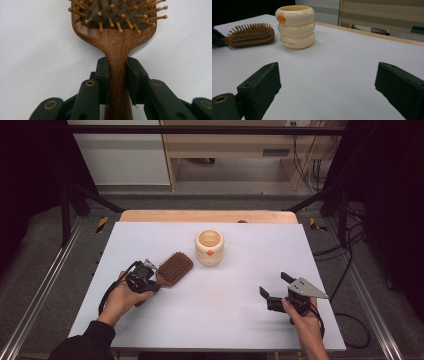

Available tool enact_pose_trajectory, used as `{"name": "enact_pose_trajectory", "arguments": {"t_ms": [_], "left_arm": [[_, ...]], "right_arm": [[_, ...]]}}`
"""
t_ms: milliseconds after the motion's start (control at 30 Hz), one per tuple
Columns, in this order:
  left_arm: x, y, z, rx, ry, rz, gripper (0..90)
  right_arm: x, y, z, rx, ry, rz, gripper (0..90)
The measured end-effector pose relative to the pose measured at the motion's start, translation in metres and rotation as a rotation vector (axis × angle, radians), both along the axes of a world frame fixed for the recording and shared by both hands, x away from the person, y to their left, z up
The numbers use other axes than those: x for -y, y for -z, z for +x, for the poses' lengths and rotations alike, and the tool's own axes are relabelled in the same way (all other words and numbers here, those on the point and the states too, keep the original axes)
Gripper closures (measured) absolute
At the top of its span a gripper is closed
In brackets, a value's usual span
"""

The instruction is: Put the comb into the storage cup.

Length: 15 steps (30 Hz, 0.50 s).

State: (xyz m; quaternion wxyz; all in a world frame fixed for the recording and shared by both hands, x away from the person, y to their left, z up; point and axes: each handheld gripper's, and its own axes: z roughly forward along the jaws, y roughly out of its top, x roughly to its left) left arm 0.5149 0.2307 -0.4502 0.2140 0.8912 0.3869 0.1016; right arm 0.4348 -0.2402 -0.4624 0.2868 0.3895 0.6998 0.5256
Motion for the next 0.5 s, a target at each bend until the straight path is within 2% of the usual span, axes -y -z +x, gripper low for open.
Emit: {"name": "enact_pose_trajectory", "arguments": {"t_ms": [167,500], "left_arm": [[-0.0023,-0.0002,-0.0027,0.016,0.015,-0.011,72.8],[-0.0054,0.0001,-0.0061,0.055,0.014,-0.03,72.8]], "right_arm": [[-0.0005,0.0002,0.0,0.001,-0.002,-0.002,6.3],[-0.001,0.0003,-0.0002,-0.001,-0.002,-0.002,6.3]]}}
